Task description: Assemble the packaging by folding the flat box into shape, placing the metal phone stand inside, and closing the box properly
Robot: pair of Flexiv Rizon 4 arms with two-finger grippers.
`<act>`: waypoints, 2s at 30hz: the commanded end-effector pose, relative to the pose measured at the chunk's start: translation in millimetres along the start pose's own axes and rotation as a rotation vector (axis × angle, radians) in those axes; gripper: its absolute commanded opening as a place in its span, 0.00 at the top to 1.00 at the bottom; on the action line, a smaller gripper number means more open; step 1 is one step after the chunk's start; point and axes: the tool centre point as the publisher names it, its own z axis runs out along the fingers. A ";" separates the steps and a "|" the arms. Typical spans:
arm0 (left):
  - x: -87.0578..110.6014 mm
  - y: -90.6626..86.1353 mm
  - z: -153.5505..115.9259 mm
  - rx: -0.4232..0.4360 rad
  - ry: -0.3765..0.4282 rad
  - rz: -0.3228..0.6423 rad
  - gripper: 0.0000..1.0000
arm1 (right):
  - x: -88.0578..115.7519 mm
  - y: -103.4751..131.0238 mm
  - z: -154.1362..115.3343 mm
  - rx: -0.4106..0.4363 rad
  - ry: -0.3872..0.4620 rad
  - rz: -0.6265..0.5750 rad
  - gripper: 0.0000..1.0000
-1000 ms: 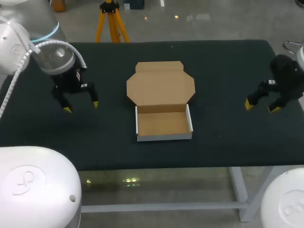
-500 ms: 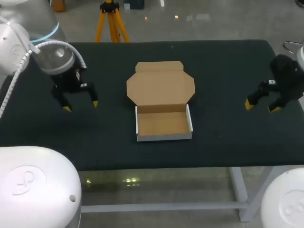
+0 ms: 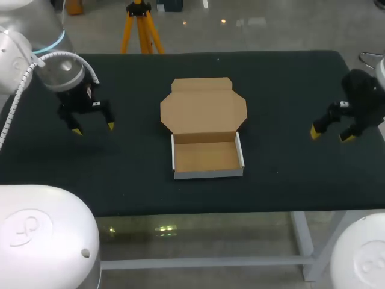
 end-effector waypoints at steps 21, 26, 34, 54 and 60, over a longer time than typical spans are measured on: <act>-30.0 -76.0 47.3 -0.009 -0.065 0.013 0.00 | 0.5 -0.2 -1.4 0.003 -0.001 0.001 0.00; -36.0 -92.0 53.8 -0.005 -0.083 0.012 0.00 | 0.5 -0.2 -1.4 0.003 -0.001 0.001 0.00; -44.1 -122.0 63.8 -0.004 -0.094 0.010 0.00 | 0.5 -0.2 -1.4 0.003 -0.001 0.001 0.00; -60.3 -174.8 71.7 -0.002 -0.086 -0.004 0.00 | 0.5 -0.2 -1.4 0.003 -0.001 0.001 0.00; -65.7 -182.9 71.8 0.001 -0.085 -0.007 0.00 | 0.5 -0.2 -1.4 0.003 -0.001 0.001 0.00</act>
